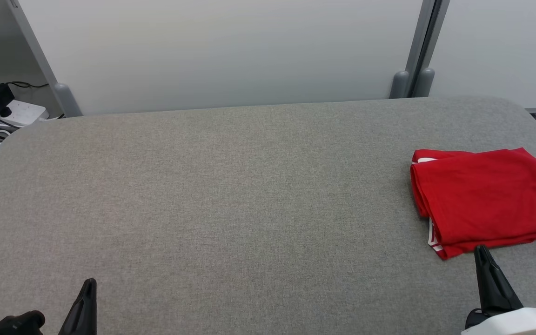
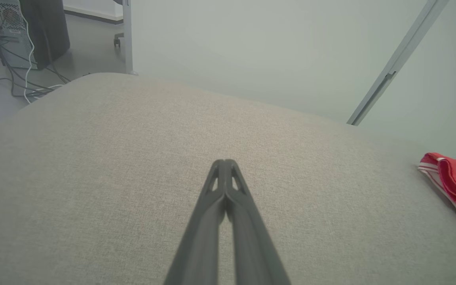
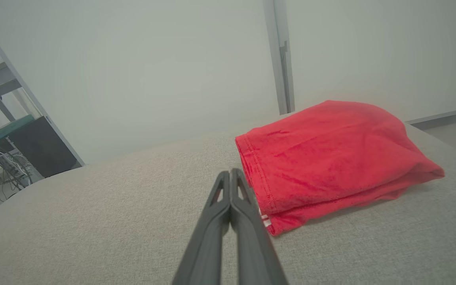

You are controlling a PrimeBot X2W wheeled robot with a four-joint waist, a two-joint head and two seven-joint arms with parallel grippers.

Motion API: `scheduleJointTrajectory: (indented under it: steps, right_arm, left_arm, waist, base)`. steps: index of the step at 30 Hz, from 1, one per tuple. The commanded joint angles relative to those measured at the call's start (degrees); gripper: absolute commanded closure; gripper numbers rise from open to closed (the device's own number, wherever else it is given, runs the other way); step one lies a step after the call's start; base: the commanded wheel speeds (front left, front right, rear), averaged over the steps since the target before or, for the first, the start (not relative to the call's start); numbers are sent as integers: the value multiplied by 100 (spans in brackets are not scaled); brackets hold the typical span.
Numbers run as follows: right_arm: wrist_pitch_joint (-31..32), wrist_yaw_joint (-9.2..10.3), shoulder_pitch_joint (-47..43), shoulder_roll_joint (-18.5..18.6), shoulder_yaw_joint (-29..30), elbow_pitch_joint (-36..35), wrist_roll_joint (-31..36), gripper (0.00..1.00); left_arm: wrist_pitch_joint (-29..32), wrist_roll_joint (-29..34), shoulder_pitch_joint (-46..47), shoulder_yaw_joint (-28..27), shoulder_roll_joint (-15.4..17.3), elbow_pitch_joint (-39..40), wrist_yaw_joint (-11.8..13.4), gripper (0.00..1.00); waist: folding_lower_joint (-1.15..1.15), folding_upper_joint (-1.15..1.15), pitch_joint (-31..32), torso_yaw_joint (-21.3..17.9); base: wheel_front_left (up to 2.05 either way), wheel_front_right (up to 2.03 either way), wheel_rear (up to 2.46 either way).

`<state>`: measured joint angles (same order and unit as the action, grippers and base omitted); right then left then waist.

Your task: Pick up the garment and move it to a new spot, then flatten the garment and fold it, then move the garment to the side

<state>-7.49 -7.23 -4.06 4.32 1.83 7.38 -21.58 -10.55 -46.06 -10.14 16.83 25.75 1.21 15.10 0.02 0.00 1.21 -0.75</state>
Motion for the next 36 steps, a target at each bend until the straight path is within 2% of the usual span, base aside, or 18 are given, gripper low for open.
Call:
scheduleJointTrajectory:
  steps: [1,36]
  right_arm:
    - [25,-4,215,58,44,-120,-137,100]
    - [480,-11,485,-5,183,143,-2447,100]
  left_arm:
    - [23,-84,279,-162,96,91,-51,100]
    - [539,-1639,735,-830,-657,-462,-792,100]
  waist:
    - [-1,0,-1,1]
    - [-2,0,-46,26]
  base:
    - [0,0,0]
    - [0,0,0]
